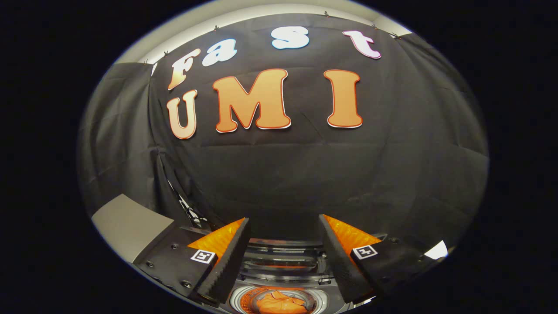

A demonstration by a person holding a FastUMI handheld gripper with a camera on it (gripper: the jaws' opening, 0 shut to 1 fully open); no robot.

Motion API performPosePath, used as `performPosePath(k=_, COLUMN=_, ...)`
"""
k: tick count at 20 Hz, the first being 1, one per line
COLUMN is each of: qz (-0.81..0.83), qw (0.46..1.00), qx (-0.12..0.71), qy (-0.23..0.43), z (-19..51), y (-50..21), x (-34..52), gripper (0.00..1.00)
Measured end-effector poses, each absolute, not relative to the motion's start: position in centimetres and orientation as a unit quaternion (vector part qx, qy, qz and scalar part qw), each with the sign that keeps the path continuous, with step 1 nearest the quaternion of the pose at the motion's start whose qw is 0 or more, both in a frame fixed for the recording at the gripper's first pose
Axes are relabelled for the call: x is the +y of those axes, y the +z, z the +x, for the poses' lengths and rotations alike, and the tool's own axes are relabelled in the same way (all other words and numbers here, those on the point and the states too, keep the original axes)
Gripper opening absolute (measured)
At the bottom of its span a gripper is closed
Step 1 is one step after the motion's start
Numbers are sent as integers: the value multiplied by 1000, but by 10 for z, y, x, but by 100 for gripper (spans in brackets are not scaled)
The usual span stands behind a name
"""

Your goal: Put the clothes into the washing machine and then close the washing machine lid.

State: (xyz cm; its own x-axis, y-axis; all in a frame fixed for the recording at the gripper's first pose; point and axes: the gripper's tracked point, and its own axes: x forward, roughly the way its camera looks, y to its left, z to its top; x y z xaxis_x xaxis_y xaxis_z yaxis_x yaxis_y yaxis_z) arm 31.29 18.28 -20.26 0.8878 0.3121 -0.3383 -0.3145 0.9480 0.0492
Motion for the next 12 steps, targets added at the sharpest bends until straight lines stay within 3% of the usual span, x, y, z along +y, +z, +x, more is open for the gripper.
performPosePath(k=12, qz=-30, qw=956, qx=247, qy=153, z=388, y=-276, x=207, gripper=99)
